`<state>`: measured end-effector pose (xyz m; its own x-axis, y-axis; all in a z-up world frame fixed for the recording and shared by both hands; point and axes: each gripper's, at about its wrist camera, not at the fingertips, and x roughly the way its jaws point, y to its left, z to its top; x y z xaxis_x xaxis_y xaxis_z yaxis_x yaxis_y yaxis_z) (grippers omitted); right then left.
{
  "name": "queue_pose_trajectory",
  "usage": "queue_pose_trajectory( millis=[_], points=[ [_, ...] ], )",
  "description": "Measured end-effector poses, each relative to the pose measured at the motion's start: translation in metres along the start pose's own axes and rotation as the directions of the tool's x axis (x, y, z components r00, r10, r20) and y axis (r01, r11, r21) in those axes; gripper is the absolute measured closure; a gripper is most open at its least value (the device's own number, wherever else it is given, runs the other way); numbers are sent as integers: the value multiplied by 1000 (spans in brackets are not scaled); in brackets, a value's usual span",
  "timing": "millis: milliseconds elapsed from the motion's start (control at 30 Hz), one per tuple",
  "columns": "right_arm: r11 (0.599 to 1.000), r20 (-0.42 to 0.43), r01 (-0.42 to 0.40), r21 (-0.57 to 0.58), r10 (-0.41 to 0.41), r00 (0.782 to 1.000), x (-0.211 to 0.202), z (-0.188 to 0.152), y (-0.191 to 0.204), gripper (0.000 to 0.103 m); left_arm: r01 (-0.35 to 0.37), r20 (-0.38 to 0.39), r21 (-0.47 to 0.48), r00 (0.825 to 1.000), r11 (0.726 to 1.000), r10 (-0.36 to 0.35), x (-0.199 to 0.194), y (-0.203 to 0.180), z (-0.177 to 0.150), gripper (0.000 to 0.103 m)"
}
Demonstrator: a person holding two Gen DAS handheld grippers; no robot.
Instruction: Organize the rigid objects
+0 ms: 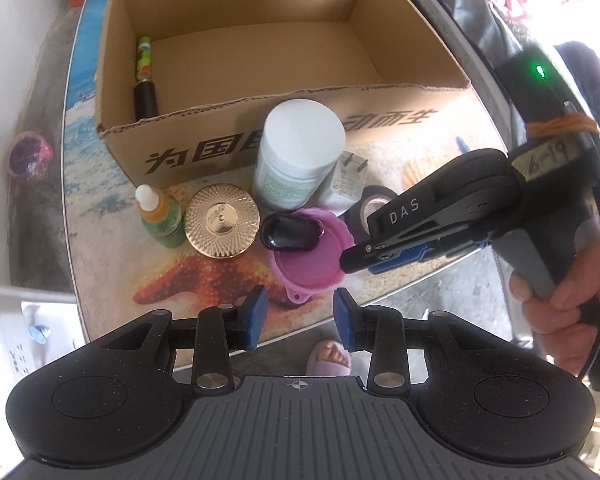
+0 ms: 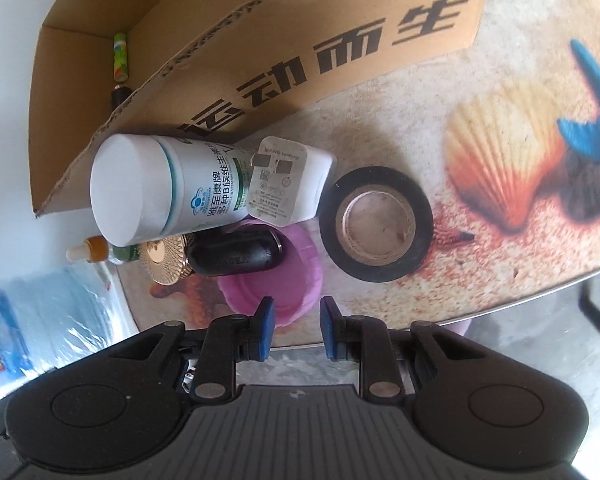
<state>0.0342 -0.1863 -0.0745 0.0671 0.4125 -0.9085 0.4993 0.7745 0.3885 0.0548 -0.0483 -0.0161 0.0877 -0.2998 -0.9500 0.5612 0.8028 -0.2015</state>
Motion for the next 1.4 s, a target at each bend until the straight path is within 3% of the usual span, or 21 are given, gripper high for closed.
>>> queue_pose_trajectory(
  millis=[67,133,200,233,300,467,667,900,1100,1233,1400],
  points=[
    [1000,5,-19,-3,20,1000,1,-1,3,77,-6,3,20,1000,1000,6,1,-3,0,68],
    [995,22,-90,40,89,996,-6,-3,1,77,-20,13,54,1000,998,19,3,-7,0,68],
    [973,45,-192,126,188,981,-13,0,-9,75,-41,21,93,999,995,40,6,-12,0,68],
    [957,59,-233,172,226,972,-12,0,-14,70,-46,22,102,999,994,44,8,-13,-1,68],
    [931,78,-271,245,260,962,-9,0,-21,66,-46,17,100,999,994,44,16,-14,-1,68],
    [933,42,-237,271,235,971,8,-3,-27,66,-65,-4,142,998,988,67,40,-20,-5,68],
    [984,-33,-104,142,110,993,14,5,-18,66,-56,-17,145,998,988,59,43,-22,-8,68],
    [987,-29,-115,110,119,992,1,17,-13,65,-47,-12,158,999,986,50,43,-24,-9,68],
    [975,4,-160,154,161,987,-12,20,-21,57,-46,-7,119,999,992,47,52,-25,-3,68],
    [924,31,-247,292,249,968,-12,12,-42,56,-63,7,104,998,993,63,53,-25,0,68],
    [795,110,-365,484,359,927,-9,3,-67,52,-74,21,115,997,991,72,56,-24,4,68]
  ],
)
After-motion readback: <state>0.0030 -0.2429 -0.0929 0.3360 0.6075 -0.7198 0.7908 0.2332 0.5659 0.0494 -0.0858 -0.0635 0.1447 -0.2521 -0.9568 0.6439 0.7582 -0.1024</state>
